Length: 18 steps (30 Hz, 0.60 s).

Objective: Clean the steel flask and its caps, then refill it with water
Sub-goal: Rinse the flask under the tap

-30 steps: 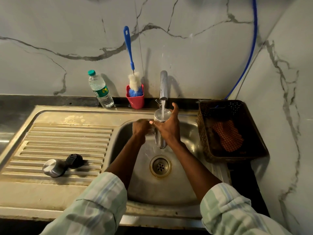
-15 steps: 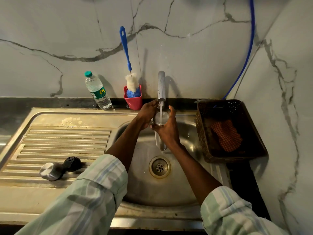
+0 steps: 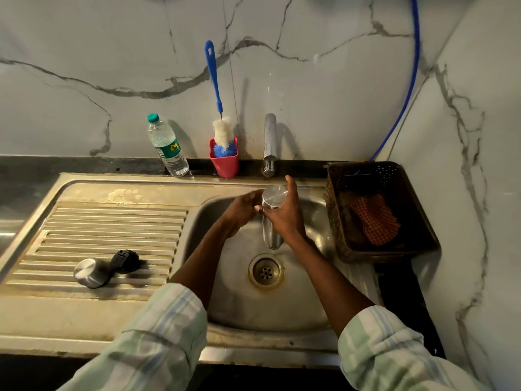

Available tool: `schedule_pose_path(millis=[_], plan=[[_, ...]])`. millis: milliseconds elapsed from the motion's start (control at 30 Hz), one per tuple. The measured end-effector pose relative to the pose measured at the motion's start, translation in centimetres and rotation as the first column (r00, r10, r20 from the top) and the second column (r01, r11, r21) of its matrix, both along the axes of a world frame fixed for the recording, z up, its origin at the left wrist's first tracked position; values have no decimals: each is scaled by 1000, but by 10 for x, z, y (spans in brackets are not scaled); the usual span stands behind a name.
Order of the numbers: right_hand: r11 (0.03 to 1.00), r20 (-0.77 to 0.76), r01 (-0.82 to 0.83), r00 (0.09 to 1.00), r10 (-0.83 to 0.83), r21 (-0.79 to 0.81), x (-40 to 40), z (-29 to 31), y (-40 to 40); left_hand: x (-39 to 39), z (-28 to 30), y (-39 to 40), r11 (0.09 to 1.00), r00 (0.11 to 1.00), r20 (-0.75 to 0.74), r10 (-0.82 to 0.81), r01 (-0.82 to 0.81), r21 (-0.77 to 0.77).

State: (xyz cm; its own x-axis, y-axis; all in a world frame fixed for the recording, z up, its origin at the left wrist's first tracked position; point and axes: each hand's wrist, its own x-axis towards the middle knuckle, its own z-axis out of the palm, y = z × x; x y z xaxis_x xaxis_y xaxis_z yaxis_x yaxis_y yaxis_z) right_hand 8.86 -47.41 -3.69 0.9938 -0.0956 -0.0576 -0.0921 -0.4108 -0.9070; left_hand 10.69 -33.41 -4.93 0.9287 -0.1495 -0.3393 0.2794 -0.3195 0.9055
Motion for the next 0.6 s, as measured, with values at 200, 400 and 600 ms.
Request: schedule_pose_path(millis=[200, 400, 600], plan=[[998, -8, -6, 1000, 7, 66, -20, 16, -5, -48, -15, -10, 993, 996, 16, -84, 82, 87], [993, 19, -35, 999, 33, 111, -39, 25, -8, -72, -8, -26, 983, 950, 308, 54, -105, 151], [978, -76, -135, 986, 149, 161, -57, 11, -20, -92, -1, -26, 990, 921, 379, 95, -129, 65]])
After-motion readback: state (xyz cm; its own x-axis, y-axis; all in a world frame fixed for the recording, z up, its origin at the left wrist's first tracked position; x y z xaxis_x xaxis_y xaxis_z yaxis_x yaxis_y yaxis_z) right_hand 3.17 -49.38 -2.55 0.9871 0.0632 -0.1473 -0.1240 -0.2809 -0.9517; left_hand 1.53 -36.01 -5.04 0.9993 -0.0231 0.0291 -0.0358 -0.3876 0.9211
